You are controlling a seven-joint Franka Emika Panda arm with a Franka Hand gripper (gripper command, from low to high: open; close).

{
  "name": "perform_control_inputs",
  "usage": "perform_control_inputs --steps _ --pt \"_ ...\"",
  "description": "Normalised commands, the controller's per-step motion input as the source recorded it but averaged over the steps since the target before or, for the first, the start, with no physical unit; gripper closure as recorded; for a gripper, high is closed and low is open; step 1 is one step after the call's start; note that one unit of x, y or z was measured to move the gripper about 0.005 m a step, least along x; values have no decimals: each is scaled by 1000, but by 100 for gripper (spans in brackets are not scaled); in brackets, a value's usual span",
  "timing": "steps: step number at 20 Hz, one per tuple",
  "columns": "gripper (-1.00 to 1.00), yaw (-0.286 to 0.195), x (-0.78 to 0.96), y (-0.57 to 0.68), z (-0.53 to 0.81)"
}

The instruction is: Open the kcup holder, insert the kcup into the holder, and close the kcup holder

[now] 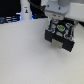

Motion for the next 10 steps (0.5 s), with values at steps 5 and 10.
perform_control_inputs --steps 5,10 --pt "-100 75 684 47 -161" --pt "-100 194 241 240 -247"
